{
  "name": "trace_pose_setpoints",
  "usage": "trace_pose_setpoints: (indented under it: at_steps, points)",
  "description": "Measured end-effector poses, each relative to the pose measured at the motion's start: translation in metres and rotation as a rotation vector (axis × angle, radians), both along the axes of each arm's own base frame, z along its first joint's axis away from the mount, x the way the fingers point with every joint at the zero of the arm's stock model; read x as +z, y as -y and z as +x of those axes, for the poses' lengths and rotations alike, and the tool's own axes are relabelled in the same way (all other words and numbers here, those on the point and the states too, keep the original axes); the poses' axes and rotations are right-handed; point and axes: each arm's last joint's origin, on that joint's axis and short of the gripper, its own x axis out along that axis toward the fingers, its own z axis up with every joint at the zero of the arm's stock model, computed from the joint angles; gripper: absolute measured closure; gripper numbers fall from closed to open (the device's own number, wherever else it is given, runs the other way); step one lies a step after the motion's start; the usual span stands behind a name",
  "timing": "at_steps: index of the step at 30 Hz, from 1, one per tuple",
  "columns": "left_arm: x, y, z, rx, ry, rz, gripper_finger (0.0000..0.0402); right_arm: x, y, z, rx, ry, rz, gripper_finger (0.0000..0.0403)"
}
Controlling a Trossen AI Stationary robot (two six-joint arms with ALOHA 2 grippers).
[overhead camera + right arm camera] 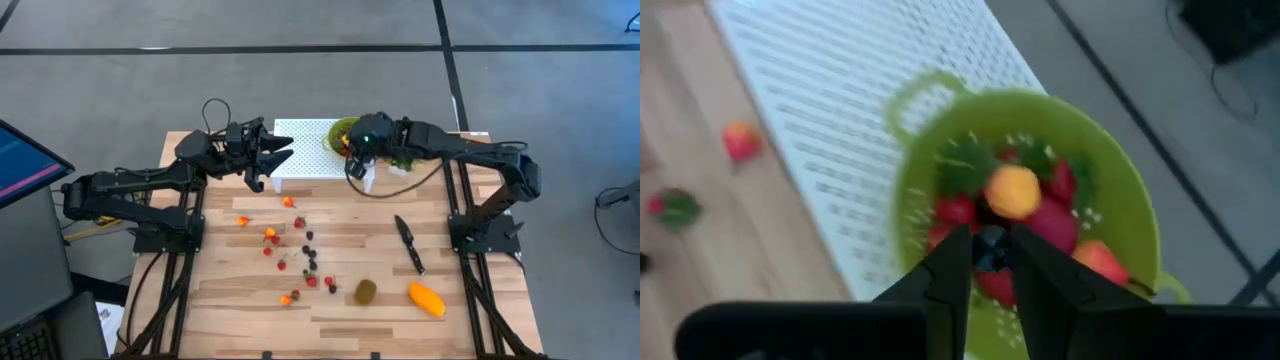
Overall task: Pick & Place Fruit
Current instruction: Put the black blueberry into the green strainer bowl
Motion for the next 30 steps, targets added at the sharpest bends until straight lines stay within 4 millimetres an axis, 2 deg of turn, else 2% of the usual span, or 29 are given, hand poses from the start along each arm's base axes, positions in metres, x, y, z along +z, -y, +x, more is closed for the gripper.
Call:
trace_pose_setpoints:
  at_steps: [9, 21, 30]
  points:
    - [0.0, 0.0, 0.0, 0.0, 0.0, 0.0, 0.0243, -0.016, 0.044, -0.013, -0.043, -0.041, 0.176, 0.0344]
    - [0.0, 0.0, 0.0, 0.0, 0.001, 0.0, 0.0243, -0.018, 0.053, -0.015, -0.07, -0.043, 0.176, 0.0341]
    - [0.0, 0.0, 0.0, 0.0, 0.001, 0.0, 0.0243, -0.018, 0.053, -0.015, -0.07, -0.041, 0.175, 0.0291]
